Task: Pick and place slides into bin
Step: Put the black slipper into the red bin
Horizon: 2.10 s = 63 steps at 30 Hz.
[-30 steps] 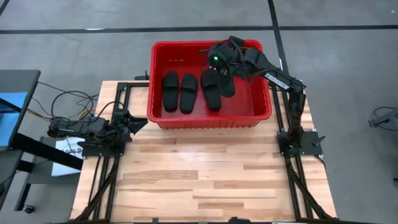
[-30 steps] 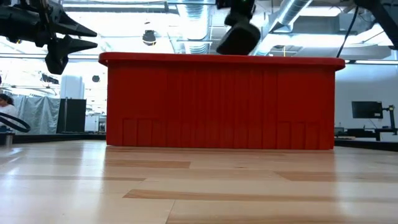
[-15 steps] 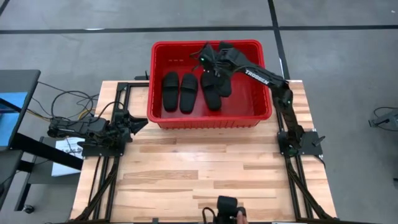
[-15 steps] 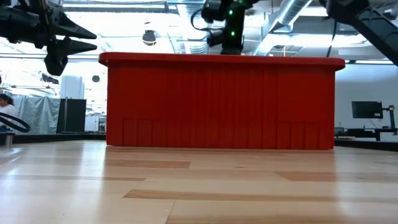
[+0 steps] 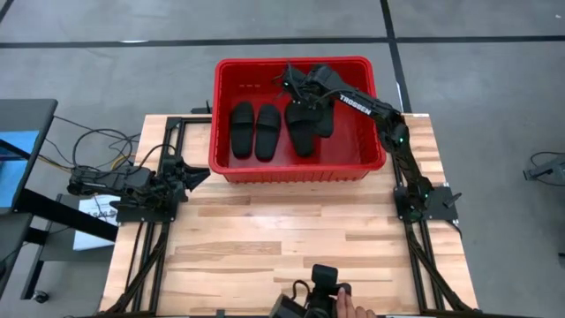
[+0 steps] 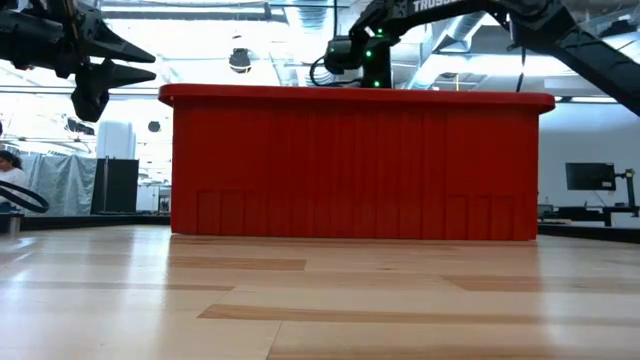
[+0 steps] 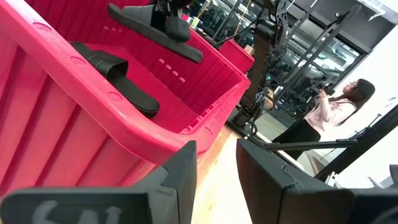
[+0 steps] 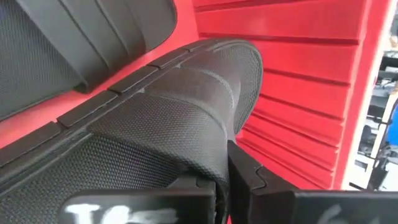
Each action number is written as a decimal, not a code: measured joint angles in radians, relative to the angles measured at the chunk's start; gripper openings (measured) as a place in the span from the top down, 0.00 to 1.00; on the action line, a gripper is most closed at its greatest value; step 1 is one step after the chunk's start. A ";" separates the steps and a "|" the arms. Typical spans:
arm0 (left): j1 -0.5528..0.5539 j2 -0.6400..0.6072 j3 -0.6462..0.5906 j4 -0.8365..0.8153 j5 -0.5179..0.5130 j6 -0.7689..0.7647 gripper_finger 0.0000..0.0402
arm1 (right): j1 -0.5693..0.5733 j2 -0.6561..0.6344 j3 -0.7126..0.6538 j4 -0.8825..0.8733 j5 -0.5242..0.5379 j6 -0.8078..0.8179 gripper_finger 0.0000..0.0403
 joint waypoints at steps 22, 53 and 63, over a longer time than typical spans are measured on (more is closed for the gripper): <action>0.000 0.000 0.000 -0.001 0.001 0.001 0.74 | -0.033 0.011 0.000 -0.024 -0.002 0.055 1.00; 0.000 0.000 0.000 -0.001 0.001 -0.001 0.74 | -0.025 0.012 -0.190 0.077 -0.047 0.083 1.00; 0.000 0.000 0.000 -0.001 0.001 -0.006 0.74 | -0.032 0.012 -0.305 0.129 -0.022 0.041 1.00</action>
